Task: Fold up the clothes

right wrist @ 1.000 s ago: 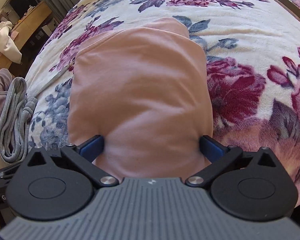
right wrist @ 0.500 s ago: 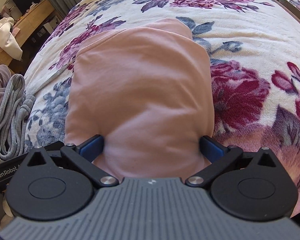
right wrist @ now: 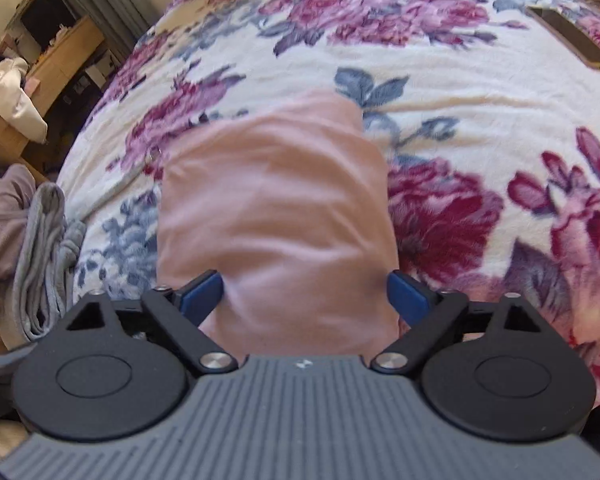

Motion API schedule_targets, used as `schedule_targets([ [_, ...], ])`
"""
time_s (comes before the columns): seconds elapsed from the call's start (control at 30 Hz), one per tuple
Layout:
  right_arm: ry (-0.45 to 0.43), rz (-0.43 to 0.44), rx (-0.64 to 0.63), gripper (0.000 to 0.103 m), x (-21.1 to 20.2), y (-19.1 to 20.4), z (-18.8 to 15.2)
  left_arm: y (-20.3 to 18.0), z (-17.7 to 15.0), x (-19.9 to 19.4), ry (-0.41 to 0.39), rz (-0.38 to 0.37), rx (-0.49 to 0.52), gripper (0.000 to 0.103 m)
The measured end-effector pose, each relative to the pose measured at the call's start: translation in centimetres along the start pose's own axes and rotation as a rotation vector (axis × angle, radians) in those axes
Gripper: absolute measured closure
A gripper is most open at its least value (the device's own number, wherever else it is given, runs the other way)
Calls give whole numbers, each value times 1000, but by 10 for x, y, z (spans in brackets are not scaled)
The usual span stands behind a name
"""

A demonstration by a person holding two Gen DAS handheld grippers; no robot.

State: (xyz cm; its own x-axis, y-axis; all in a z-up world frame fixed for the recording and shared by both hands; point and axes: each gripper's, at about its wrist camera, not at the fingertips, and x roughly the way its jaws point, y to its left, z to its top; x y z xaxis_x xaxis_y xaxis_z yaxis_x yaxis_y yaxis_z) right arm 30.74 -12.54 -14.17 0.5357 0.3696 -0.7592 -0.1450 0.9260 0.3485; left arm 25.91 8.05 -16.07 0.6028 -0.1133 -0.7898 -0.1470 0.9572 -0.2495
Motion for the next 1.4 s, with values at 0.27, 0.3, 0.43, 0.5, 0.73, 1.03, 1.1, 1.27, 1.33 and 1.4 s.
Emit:
schedule_targets([
  [0.27,-72,-39,-216,71,43,19,-28,0,12,-32,-173,-23,-89,77],
  [0.3,-105,-55,-244,71,45,22,-35,-4,12,-33,-184,-44,-68,77],
  [0.43,-72,-39,-210,71,45,17,-24,-26,-2,-21,-139,-104,76,77],
  [0.5,-57,-18,-219,70,44,14,-20,-32,-9,-8,-102,-73,116,77],
  [0.73,-89,90,-15,67,12,-6,7,-32,-4,-29,-135,-68,163,76],
  [1.03,-13,39,-54,62,45,-7,5,-55,-23,-7,-69,-90,296,74],
  [1.1,-65,44,-94,62,46,-9,-9,-56,-27,-6,-82,-77,308,74],
  [1.27,-203,96,-28,58,9,-16,-12,-51,-15,-23,-131,-98,298,74],
  [1.33,-347,115,-43,47,-9,-20,-24,-45,-5,-29,-190,-114,230,74],
  [1.4,-440,114,-49,46,-14,-25,-34,-42,6,-33,-250,-120,165,74],
])
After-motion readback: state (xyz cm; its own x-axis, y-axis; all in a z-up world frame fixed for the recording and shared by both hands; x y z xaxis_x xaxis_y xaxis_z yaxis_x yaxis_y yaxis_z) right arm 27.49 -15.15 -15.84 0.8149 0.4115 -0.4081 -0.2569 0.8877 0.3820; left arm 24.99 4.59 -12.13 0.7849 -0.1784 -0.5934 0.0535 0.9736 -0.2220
